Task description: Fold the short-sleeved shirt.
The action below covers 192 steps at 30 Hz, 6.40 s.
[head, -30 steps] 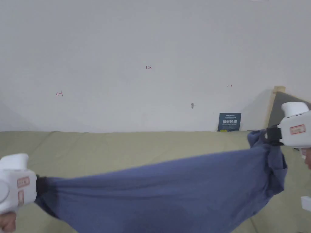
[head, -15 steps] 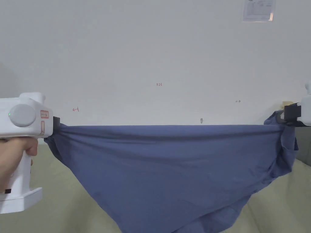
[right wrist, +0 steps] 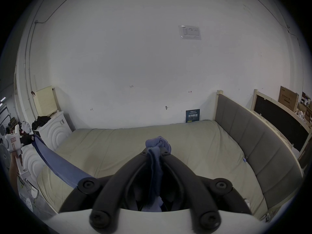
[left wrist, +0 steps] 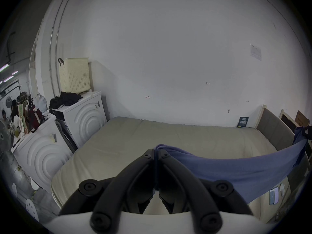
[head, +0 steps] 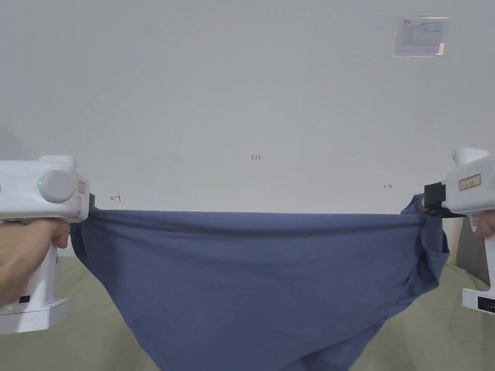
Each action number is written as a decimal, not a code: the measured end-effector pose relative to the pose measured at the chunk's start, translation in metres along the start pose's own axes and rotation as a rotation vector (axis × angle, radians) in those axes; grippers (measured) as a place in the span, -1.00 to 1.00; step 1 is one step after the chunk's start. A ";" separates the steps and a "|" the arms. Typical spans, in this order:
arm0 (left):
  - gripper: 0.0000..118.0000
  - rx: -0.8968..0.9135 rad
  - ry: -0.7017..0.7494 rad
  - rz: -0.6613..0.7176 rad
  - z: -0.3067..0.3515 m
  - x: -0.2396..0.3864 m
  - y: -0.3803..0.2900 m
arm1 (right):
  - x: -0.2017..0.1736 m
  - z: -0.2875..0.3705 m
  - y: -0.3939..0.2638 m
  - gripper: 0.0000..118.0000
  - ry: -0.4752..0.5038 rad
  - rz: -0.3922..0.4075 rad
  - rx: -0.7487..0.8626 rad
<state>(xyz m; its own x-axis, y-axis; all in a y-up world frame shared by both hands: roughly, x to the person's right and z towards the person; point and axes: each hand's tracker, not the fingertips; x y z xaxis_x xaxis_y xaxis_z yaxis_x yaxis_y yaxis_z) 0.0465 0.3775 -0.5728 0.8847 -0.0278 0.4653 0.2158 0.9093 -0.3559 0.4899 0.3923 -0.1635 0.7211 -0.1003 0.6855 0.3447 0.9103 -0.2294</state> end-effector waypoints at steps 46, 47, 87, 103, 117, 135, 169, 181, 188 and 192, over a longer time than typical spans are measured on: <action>-0.98 -0.463 0.009 0.034 -0.060 -0.022 -0.347 | 0.043 -0.050 -0.361 -0.90 -0.009 -0.183 -0.401; -0.98 -0.475 -0.009 0.065 -0.051 -0.028 -0.352 | 0.046 -0.038 -0.367 -0.90 -0.004 -0.188 -0.407; -1.00 -0.380 -0.194 0.094 0.134 -0.056 -0.401 | -0.070 0.132 -0.430 -1.00 -0.010 -0.072 -0.276; 0.97 -0.467 -0.192 0.111 0.052 -0.138 -0.411 | -0.105 0.125 -0.465 -1.00 0.052 0.038 -0.360; -0.94 -0.561 -0.269 0.075 -0.004 -0.087 -0.432 | -0.106 0.118 -0.472 -1.00 0.057 0.046 -0.442; -0.94 -0.605 -0.227 0.067 -0.005 -0.081 -0.429 | -0.046 -0.054 -0.377 0.85 0.055 0.100 -0.485; -0.94 -0.367 -0.218 0.123 0.026 -0.053 -0.314 | -0.032 -0.009 -0.210 -0.97 0.077 0.275 -0.223; -0.94 -0.039 -0.225 0.056 0.112 -0.016 -0.116 | 0.004 0.163 -0.075 -0.97 0.026 0.176 0.073; -0.94 0.037 -0.220 0.070 0.144 -0.019 -0.064 | 0.006 0.169 -0.036 -0.97 0.008 0.121 0.160; -0.94 0.039 -0.197 0.047 0.148 -0.021 -0.050 | -0.003 0.157 -0.023 -0.97 -0.012 0.134 0.162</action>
<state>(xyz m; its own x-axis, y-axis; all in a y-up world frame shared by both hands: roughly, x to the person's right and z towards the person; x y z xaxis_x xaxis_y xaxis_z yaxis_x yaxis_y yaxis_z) -0.0439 0.3946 -0.4446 0.7948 0.0927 0.5997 0.1570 0.9232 -0.3509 0.3856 0.4347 -0.0514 0.7465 0.0302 0.6647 0.1441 0.9679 -0.2059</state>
